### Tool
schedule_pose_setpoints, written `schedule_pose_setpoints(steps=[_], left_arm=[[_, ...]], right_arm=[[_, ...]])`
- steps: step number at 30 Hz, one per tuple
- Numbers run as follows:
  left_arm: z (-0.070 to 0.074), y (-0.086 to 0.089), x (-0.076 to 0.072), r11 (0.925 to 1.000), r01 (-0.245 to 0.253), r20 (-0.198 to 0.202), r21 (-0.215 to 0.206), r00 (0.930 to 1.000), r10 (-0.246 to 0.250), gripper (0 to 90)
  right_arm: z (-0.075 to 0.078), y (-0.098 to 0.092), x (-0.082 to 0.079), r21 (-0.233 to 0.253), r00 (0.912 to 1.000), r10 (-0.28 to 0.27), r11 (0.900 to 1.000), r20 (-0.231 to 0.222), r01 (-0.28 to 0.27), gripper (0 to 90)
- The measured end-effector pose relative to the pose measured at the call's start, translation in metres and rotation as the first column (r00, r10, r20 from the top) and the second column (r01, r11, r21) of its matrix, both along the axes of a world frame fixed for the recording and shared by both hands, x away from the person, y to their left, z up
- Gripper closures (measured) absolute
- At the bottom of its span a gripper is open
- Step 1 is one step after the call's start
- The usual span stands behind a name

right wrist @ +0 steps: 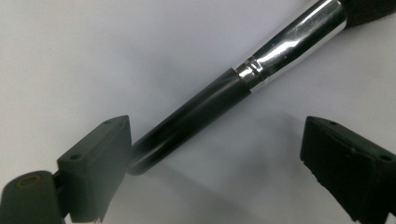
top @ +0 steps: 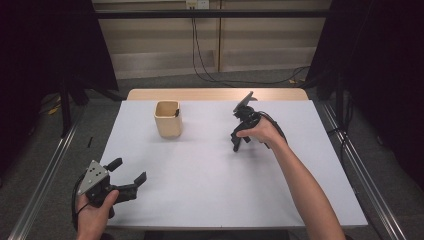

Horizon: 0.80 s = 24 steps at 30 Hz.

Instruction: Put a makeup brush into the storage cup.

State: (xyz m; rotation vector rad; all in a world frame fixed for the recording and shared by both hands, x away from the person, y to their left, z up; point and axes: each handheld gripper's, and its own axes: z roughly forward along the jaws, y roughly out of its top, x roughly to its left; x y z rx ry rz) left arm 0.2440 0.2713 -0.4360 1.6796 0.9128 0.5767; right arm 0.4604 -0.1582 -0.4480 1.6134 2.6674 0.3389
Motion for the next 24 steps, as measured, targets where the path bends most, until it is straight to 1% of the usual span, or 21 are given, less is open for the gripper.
schedule_pose_setpoints(steps=[2, 6, 8, 10, 12, 13, 15, 16, 17, 18, 22, 24], left_arm=[[0.0, 0.0, 0.0, 1.0, 0.001, 0.003, 0.004, 1.0, -0.001, 3.3], [0.0, 0.0, 0.0, 1.0, 0.002, 0.003, 0.007, 1.0, -0.002, 3.3], [0.0, 0.0, 0.0, 0.9999, 0.004, 0.003, 0.016, 1.0, -0.004, 3.3], [0.0, 0.0, 0.0, 0.9998, 0.008, 0.005, 0.017, 1.0, -0.008, 3.3], [0.0, 0.0, -0.001, 0.9998, 0.007, 0.006, 0.018, 1.0, -0.007, 3.3], [0.0, -0.001, -0.001, 0.9999, 0.009, 0.001, 0.014, 1.0, -0.009, 3.3], [0.0, 0.0, -0.001, 0.9998, 0.011, 0.002, 0.018, 0.9999, -0.011, 3.3], [0.0, 0.0, -0.001, 0.9997, 0.011, 0.004, 0.02, 0.9999, -0.012, 3.3], [0.0, 0.0, -0.001, 0.9997, 0.012, 0.004, 0.02, 0.9999, -0.012, 3.3], [0.0, 0.0, -0.001, 0.9998, 0.013, 0.006, 0.017, 0.9999, -0.014, 3.3], [0.0, 0.0, -0.002, 0.9998, 0.011, 0.006, 0.019, 0.9999, -0.011, 3.3], [0.0, -0.001, -0.003, 0.9997, 0.01, 0.007, 0.02, 0.9999, -0.011, 3.3]], right_arm=[[-0.001, 0.001, 0.001, 0.003, 1.0, -0.004, 1.0, -0.001, 0.004, 10.5], [-0.002, 0.003, 0.001, -0.004, 0.9997, -0.023, 1.0, -0.002, 0.023, 18.0], [-0.002, 0.004, 0.002, 0.007, 0.9997, -0.026, 1.0, -0.002, 0.026, 22.0], [-0.003, 0.005, 0.002, 0.002, 0.9997, -0.026, 1.0, -0.002, 0.026, 23.6], [-0.006, 0.008, 0.001, -0.003, 0.9997, -0.018, 1.0, -0.015, 0.018, 27.1], [-0.007, 0.01, 0.001, -0.008, 0.9996, -0.011, 1.0, -0.024, 0.011, 27.4], [-0.008, 0.012, 0.001, -0.025, 0.9999, -0.009, 1.0, -0.013, 0.009, 30.8], [-0.008, 0.012, 0.0, -0.043, 1.0, -0.001, 0.999, -0.005, 0.001, 35.2], [-0.007, 0.012, -0.001, -0.06, 1.0, -0.005, 0.998, 0.005, 0.005, 40.0], [-0.007, 0.012, -0.002, -0.07, 0.9999, -0.001, 0.998, 0.012, 0.002, 41.5], [-0.007, 0.012, -0.002, -0.083, 0.9999, -0.003, 0.997, 0.012, 0.004, 44.2], [-0.006, 0.012, -0.002, -0.089, 1.0, -0.003, 0.996, 0.004, 0.003, 47.9]])
